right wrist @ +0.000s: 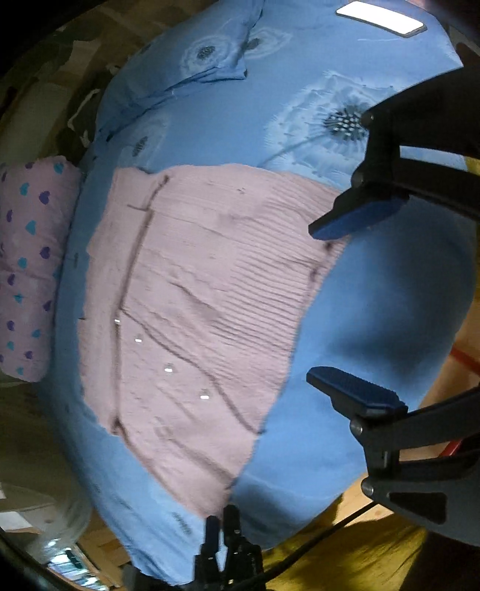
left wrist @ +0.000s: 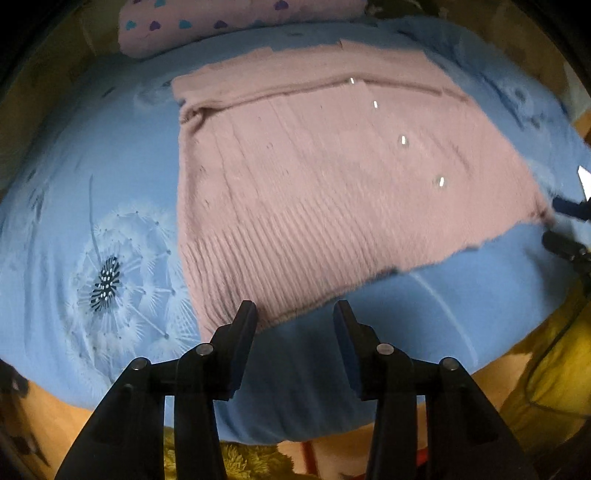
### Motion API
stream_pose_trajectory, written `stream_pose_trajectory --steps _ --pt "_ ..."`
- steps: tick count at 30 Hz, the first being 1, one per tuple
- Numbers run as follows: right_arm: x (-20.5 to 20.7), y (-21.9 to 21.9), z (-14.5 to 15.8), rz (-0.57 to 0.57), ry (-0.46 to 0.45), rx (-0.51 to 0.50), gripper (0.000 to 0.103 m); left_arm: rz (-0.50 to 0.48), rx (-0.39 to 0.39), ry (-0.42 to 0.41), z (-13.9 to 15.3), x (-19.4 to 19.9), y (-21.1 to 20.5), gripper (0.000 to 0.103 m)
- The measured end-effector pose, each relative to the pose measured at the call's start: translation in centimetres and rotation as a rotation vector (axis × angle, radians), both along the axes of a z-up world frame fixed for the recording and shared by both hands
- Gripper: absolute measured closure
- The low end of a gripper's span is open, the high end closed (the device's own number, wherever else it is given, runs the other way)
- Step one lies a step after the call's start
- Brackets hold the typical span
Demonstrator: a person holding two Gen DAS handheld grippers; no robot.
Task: Fold small clothes
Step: 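Move both open grippers to the ribbed hem of the cardigan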
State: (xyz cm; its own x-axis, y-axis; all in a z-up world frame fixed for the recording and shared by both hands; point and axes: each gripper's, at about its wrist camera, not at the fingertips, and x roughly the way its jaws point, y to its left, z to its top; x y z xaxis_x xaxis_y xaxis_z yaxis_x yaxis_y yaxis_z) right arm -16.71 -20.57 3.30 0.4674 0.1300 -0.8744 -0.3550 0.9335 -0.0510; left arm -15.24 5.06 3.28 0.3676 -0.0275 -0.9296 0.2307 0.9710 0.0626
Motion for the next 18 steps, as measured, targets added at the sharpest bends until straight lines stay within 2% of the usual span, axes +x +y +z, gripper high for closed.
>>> stream_pose_trajectory --steps 4,7,14,18 --pt "-0.8 0.7 -1.8 0.026 0.012 -0.097 0.027 -0.044 0.086 -0.040 -1.3 -0.5 -1.4 0.062" --pt "-0.8 1.1 -2.8 0.019 -0.003 -0.161 0.022 -0.070 0.132 -0.079 -1.4 -0.5 -2.0 0.057" --pt "0.7 0.9 -3.0 -0.063 -0.028 -0.160 0.022 -0.027 0.104 -0.105 -1.6 1.0 -1.3 0.042" --pt "1.7 1.0 -3.3 -0.101 -0.044 -0.154 0.022 -0.011 0.091 -0.116 -1.8 1.6 -1.0 0.037"
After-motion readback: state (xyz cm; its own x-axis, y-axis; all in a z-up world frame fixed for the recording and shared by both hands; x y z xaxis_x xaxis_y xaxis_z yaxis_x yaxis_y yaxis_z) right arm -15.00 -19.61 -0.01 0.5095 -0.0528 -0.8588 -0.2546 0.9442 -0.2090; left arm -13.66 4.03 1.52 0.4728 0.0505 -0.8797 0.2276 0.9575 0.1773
